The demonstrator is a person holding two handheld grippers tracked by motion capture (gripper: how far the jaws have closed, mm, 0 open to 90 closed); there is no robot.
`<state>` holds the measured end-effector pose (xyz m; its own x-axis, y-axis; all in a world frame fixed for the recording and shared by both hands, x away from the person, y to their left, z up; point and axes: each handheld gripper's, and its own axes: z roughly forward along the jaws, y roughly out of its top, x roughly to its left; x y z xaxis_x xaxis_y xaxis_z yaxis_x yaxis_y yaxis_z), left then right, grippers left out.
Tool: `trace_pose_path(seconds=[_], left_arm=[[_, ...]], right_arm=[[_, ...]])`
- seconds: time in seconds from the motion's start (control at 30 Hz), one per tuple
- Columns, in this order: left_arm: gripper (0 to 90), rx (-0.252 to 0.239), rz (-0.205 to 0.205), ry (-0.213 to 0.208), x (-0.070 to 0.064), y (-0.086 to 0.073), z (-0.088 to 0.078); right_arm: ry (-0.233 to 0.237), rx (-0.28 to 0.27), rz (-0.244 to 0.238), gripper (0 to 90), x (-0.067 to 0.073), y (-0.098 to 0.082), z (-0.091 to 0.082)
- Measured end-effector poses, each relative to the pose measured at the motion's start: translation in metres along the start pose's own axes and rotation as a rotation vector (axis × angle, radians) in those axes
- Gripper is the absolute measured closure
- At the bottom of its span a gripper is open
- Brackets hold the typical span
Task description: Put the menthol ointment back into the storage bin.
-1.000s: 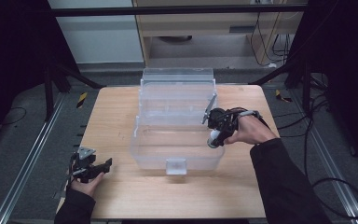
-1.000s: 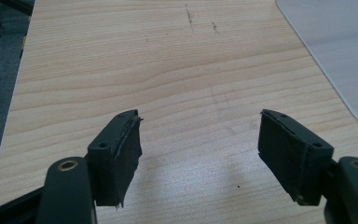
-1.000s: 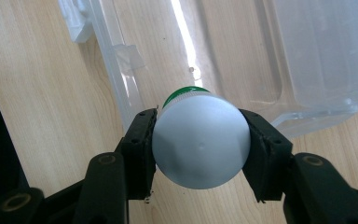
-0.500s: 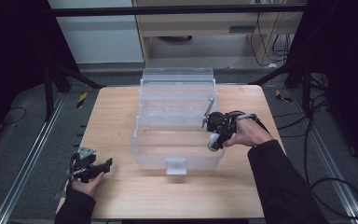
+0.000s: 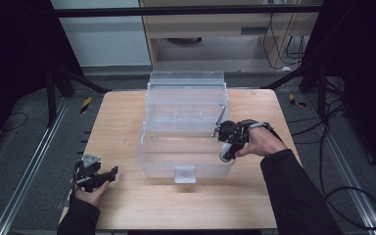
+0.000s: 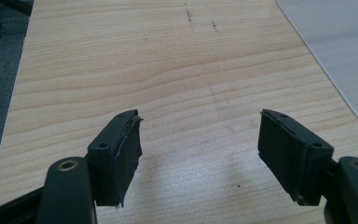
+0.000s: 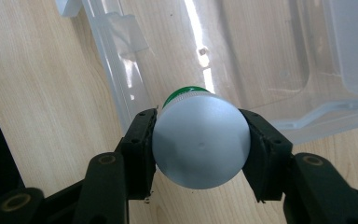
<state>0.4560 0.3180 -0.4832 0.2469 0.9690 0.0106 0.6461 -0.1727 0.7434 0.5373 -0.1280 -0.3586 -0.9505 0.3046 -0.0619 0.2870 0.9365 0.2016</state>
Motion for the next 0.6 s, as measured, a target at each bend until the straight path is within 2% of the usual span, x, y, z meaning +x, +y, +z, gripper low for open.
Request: trace_pose_path(seconds=[0.6], left_arm=[[29.3, 0.003, 0.003, 0.001, 0.001, 0.0, 0.001]], right_arm=[[0.026, 0.014, 0.006, 50.0, -0.001, -0.002, 0.016]])
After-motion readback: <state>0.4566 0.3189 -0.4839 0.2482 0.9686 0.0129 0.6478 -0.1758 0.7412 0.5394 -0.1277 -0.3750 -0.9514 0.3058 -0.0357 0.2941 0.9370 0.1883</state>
